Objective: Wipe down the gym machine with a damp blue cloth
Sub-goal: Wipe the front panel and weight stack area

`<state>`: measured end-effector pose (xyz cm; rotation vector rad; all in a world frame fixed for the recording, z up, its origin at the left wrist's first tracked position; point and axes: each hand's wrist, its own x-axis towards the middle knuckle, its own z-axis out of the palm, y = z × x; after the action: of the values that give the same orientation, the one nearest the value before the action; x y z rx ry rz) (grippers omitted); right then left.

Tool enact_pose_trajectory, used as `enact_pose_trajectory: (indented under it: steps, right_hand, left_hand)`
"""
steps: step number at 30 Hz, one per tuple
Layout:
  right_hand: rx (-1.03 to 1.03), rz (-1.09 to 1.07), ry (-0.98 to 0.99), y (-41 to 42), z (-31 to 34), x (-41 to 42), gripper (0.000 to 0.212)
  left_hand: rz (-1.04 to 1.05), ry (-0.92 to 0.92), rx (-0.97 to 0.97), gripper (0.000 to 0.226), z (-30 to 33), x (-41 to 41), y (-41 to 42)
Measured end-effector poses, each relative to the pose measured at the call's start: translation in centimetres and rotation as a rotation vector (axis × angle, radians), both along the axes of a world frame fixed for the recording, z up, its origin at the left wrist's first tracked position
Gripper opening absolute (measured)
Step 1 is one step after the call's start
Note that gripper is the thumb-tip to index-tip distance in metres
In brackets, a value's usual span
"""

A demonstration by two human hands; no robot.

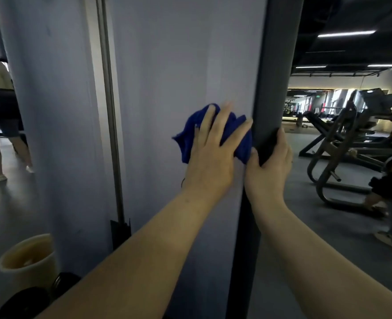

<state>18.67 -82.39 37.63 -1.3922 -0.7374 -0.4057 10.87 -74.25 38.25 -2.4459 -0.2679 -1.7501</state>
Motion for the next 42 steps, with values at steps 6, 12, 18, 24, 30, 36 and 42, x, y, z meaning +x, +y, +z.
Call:
enact_pose_trajectory:
  steps: [6, 12, 18, 24, 30, 36, 42]
  right_hand:
    - [0.007, -0.101, -0.658, -0.6, 2.7, -0.5, 0.054]
    - [-0.092, -0.114, -0.846, 2.3, 4.3, 0.2, 0.051]
    - [-0.102, -0.295, -0.803, 3.9, 2.2, -1.2, 0.055]
    - [-0.069, -0.340, -0.849, 4.6, 0.5, -0.7, 0.052]
    - [0.013, -0.335, -0.866, 4.9, 0.0, -0.6, 0.047]
    - [0.013, -0.355, -0.871, 5.0, -0.3, -0.4, 0.046]
    - [-0.013, -0.354, -0.879, 5.0, -0.3, -0.5, 0.048]
  left_hand:
    - [-0.028, -0.012, -0.063, 0.065, -11.2, -0.8, -0.1]
    - [-0.218, -0.424, -0.403, 0.041, -5.9, -0.4, 0.0]
    - [-0.037, -0.220, -0.513, 0.040, -15.0, -2.2, -0.6]
    - [0.011, -0.282, -0.527, 0.057, -5.7, -1.6, 4.4]
    - [-0.025, -0.084, -0.466, 0.049, -19.4, -2.7, -0.7]
    - [0.204, -0.257, -0.469, 0.055, -6.6, -1.9, 3.8]
    - [0.160, -0.206, -0.412, 0.036, -10.4, -2.0, 1.3]
